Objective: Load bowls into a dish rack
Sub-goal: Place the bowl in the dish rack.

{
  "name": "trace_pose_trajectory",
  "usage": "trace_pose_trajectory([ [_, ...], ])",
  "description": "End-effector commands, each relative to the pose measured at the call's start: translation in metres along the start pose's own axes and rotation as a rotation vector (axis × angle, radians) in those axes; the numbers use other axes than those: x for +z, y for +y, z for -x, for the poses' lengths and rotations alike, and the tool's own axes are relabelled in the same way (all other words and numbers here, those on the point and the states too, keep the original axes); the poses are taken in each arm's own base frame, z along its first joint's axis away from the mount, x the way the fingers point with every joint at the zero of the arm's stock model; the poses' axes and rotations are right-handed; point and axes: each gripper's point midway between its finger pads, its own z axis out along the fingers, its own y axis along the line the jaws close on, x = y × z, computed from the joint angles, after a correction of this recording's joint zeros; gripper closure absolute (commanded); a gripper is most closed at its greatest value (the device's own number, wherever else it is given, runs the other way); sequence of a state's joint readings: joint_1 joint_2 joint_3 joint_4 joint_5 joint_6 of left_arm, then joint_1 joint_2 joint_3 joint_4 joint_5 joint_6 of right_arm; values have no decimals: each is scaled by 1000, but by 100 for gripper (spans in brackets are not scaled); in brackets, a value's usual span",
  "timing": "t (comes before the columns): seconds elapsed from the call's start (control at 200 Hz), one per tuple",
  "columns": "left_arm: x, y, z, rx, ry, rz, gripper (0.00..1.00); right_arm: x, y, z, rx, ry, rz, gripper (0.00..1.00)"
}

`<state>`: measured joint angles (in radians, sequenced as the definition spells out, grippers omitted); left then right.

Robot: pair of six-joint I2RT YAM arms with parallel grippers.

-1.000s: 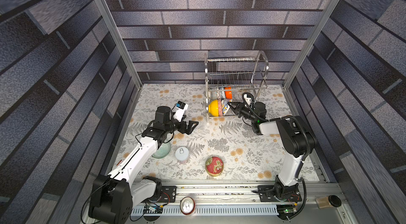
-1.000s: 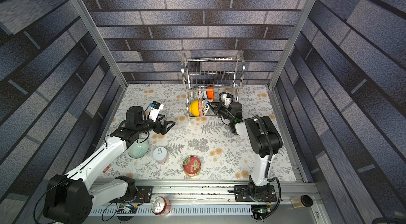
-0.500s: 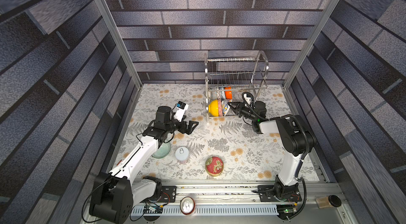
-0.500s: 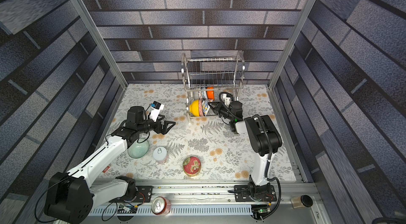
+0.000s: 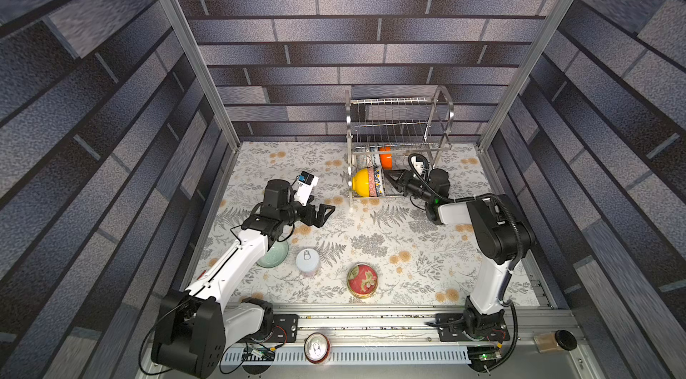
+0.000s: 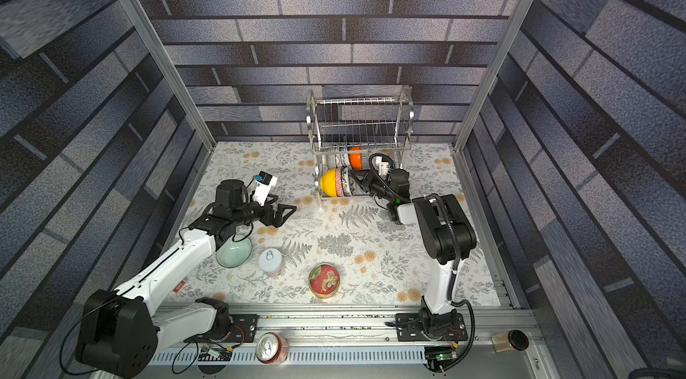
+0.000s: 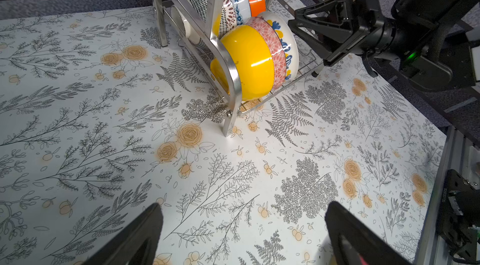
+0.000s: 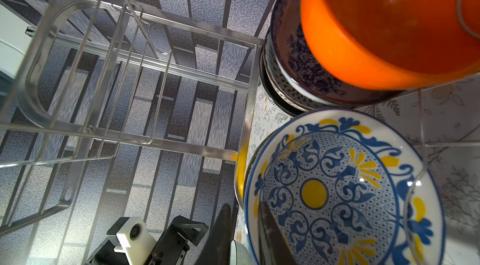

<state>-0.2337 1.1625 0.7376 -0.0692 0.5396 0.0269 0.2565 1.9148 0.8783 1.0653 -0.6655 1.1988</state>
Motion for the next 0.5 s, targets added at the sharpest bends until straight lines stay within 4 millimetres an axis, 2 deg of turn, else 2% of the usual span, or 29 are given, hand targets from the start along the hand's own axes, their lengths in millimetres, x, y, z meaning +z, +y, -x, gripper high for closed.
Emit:
trace_pose_trajectory([
  [0.0,-1,9,2,10,11,41,0,-3,19,5,-60,2,30,77],
  [0.406,3,35,-5,-65,55,181,0,-21,13,-12,-107,18,-40,72],
  [0.496,2,42,-15,-104,107,225,0,-30,8,-19,-136,25,-86,72],
])
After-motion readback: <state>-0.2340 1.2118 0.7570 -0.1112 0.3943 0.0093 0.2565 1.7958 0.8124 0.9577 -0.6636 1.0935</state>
